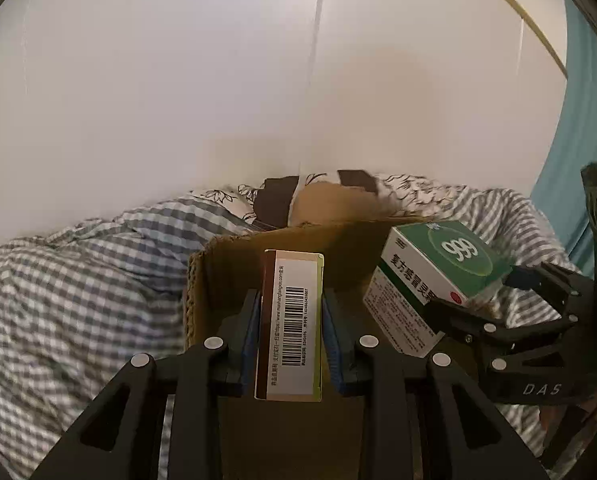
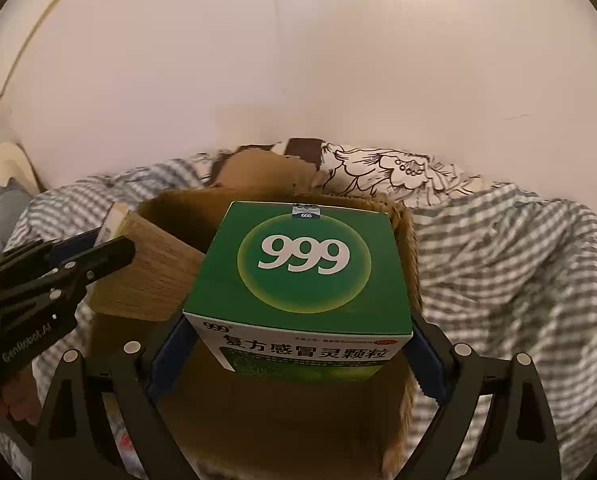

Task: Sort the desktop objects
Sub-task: 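Carry both boxes over the cardboard box and open both tools to drop them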

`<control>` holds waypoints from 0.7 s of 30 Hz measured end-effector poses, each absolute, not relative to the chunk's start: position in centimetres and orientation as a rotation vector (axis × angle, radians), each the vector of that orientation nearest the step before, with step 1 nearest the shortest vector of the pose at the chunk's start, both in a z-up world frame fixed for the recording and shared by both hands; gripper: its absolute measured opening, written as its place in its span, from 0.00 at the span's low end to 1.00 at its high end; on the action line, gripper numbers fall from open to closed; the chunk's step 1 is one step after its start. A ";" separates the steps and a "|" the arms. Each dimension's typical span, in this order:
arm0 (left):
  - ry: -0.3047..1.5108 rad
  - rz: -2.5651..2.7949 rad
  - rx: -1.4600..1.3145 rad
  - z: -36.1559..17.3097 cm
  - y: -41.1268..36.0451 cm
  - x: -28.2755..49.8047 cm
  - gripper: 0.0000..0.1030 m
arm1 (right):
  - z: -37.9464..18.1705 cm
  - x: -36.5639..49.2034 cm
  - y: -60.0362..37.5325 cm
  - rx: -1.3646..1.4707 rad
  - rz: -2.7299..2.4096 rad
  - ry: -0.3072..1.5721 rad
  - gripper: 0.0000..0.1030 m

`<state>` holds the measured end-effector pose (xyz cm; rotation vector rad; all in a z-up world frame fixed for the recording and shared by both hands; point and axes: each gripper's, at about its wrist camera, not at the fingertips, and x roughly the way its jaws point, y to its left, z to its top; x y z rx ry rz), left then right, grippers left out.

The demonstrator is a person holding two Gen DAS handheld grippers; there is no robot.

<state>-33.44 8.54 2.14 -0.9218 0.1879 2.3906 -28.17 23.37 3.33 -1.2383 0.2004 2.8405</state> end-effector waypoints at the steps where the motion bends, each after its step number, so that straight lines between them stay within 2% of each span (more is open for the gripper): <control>1: 0.178 2.391 -0.922 1.6 8.6 -33.8 0.29 | 3.0 -28.7 23.4 -1.225 2.847 0.208 0.91; 2: 0.173 2.395 -0.924 1.3 8.8 -34.0 0.35 | 2.8 -28.9 23.5 -1.195 2.856 0.216 0.91; 4: 0.189 2.425 -0.917 1.0 8.9 -33.9 0.62 | 2.7 -28.9 23.5 -1.159 2.855 0.207 0.96; 5: 0.217 2.461 -0.903 1.0 9.1 -33.6 0.82 | 2.8 -28.4 23.5 -1.118 2.860 0.195 0.99; 6: 0.240 2.495 -0.862 1.2 9.2 -32.7 0.87 | 3.0 -28.0 23.5 -1.100 2.873 0.193 1.00; 9: 0.260 2.478 -0.850 1.8 8.8 -31.1 0.87 | 3.9 -26.2 23.6 -1.083 2.885 0.195 1.00; 15: 0.180 2.470 -0.921 4.1 6.2 -26.8 0.88 | 6.9 -20.9 24.2 -1.077 2.871 0.194 1.00; 21: 0.214 2.479 -0.943 6.5 4.2 -21.5 0.89 | 9.6 -14.5 24.2 -1.068 2.837 0.173 1.00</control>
